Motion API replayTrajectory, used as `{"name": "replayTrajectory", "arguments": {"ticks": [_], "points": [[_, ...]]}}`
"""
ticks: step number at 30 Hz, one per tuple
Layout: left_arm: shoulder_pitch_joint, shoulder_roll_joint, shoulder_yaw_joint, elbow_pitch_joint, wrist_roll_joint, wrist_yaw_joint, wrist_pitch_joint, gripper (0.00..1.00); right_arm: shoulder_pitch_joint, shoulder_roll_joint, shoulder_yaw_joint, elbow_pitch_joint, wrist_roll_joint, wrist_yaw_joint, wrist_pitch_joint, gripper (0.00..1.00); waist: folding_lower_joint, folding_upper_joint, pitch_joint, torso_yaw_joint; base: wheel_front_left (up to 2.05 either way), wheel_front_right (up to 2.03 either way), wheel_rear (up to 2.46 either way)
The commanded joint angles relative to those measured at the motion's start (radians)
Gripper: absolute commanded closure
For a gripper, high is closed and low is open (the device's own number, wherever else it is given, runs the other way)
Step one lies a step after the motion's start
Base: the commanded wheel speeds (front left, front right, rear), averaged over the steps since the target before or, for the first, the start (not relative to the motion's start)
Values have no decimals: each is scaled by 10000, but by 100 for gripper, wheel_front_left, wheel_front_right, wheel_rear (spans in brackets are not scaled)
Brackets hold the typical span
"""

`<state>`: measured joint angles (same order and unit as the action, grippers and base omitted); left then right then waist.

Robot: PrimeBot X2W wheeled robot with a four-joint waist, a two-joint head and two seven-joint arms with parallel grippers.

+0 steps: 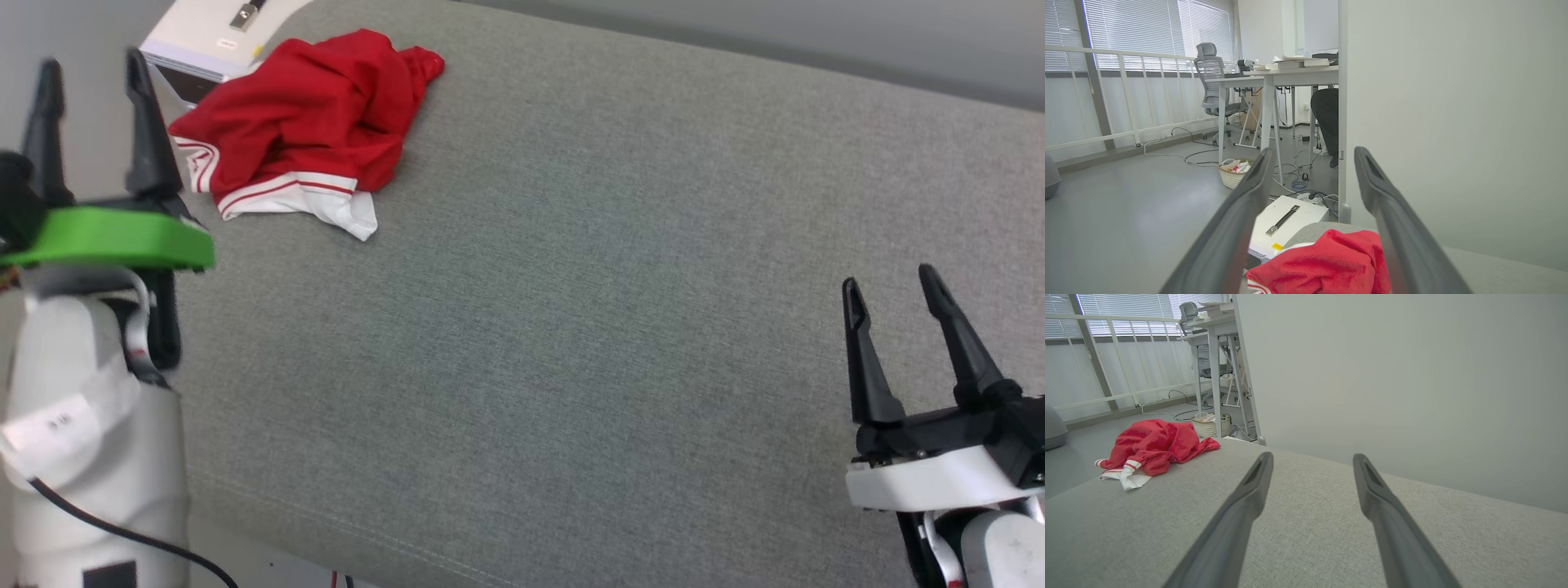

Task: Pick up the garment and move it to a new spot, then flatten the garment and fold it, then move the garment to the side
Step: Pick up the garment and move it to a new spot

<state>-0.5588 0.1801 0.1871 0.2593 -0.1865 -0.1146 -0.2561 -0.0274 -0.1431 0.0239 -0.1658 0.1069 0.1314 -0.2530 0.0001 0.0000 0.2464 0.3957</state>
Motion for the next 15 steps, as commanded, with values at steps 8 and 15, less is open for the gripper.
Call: {"name": "replayTrajectory", "arguments": {"ticks": [8, 15], "points": [[-3015, 1704, -1189, 2385, -2319, -156, 1538, 0, -769, -512, -91, -736, -69, -7, -88, 0, -1, 0, 2045, -1229, 0, 0, 0], [-4571, 2881, -2424, 3760, -5084, -159, 6085, 0, -1066, -824, -234, -1182, -98, -7, -88, 0, -1, 0, 2968, -1516, 0, 0, 0]]}}
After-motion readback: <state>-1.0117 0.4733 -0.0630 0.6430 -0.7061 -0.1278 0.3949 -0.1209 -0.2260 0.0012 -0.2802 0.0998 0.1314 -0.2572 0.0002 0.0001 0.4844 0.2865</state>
